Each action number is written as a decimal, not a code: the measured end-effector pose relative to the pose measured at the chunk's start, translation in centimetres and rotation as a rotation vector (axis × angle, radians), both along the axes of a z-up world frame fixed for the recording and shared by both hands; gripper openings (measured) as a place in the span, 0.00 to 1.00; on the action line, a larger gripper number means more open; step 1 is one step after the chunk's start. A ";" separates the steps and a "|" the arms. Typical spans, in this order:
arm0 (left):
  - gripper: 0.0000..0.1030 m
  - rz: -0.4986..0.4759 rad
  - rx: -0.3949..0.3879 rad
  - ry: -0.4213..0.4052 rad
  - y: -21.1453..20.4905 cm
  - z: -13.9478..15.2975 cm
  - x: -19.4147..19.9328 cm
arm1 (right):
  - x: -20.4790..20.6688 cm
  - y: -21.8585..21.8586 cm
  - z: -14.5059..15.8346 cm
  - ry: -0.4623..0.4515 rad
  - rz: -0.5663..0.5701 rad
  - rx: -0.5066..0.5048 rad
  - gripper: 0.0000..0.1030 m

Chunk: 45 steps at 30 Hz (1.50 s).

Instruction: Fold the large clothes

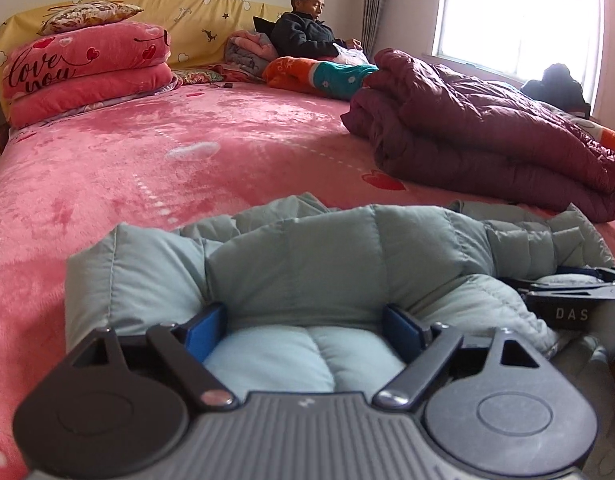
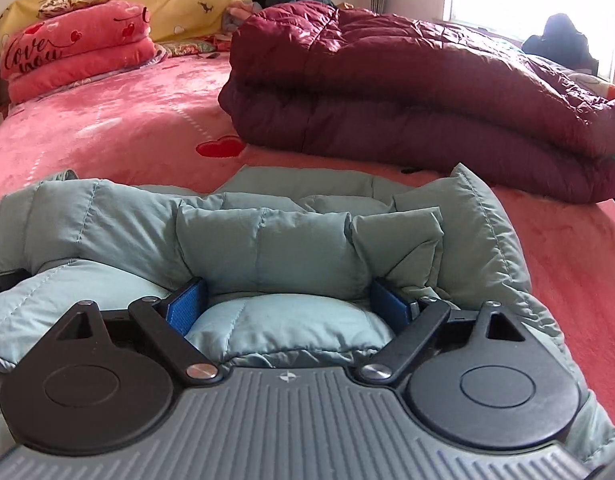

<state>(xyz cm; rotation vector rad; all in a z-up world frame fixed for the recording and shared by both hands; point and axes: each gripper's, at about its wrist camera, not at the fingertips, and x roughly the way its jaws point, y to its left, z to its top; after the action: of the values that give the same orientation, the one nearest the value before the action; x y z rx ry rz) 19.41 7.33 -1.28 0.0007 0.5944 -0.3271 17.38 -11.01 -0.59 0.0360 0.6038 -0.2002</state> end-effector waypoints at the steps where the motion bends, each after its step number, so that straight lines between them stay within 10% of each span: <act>1: 0.84 0.000 0.005 -0.001 -0.1 0.0 0.0 | -0.1 0.0 0.1 -0.004 0.000 0.001 1.00; 13: 0.84 -0.057 -0.055 -0.074 1.5 4.6 -5.8 | -6.6 0.1 4.4 -0.037 -0.001 0.054 1.00; 18: 0.84 -0.112 -0.126 0.021 1.0 5.2 -9.9 | -11.3 1.1 4.4 0.000 0.016 0.047 1.00; 45: 0.89 -0.196 0.119 0.065 -1.9 2.7 -24.1 | -27.1 3.5 2.3 0.124 0.048 -0.003 1.00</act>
<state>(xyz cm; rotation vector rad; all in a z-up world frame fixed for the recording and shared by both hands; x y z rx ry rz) -4.70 5.39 1.39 0.1640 0.6790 -0.4833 -9.75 -7.51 1.72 0.0057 0.7275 -0.1574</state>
